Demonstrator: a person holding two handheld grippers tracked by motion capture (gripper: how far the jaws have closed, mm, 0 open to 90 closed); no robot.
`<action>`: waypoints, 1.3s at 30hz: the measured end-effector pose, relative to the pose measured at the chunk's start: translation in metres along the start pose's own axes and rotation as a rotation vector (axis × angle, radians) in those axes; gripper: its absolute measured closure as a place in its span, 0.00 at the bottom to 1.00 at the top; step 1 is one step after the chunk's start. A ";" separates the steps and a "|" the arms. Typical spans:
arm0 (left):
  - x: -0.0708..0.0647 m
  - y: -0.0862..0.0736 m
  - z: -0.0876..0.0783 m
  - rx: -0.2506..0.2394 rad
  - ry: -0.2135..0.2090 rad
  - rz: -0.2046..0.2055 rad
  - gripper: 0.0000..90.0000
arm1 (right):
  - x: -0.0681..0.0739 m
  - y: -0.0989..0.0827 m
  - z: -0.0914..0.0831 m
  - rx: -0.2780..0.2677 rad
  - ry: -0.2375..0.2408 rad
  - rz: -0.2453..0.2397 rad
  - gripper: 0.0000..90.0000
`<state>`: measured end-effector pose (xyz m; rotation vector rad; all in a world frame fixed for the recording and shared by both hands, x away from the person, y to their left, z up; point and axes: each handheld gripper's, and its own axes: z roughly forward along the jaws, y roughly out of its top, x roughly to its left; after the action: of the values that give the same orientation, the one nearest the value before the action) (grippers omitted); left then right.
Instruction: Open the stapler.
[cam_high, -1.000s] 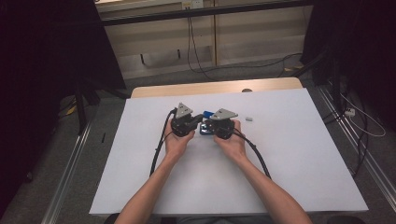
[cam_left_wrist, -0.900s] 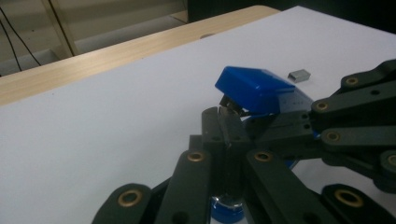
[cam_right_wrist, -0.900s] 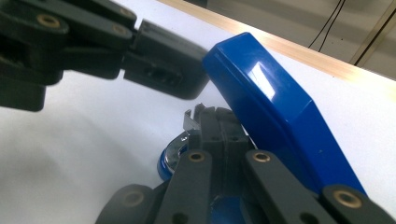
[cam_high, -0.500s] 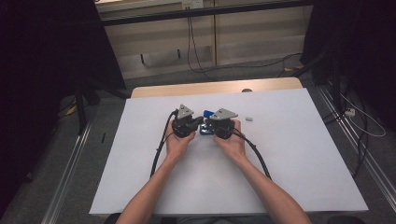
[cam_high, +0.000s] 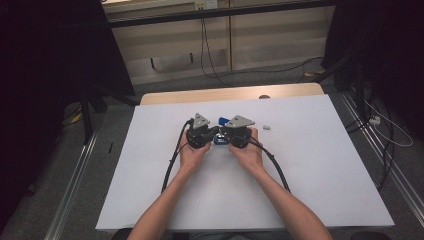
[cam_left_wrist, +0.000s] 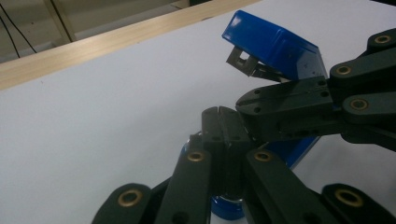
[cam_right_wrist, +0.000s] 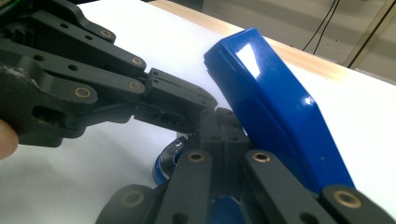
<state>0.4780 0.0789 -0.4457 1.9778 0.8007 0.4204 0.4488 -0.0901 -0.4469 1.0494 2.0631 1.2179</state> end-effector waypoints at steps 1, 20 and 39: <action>0.000 -0.001 0.000 0.003 -0.001 -0.005 1.00 | 0.001 0.000 0.001 0.003 0.000 0.001 1.00; 0.002 -0.004 0.001 -0.005 -0.011 0.002 1.00 | 0.002 0.000 0.001 -0.023 -0.034 0.023 1.00; 0.003 -0.005 0.002 -0.015 -0.022 -0.010 1.00 | -0.001 0.002 -0.001 -0.046 -0.051 0.063 1.00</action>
<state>0.4794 0.0820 -0.4513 1.9607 0.7916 0.3968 0.4490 -0.0908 -0.4443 1.1202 1.9681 1.2506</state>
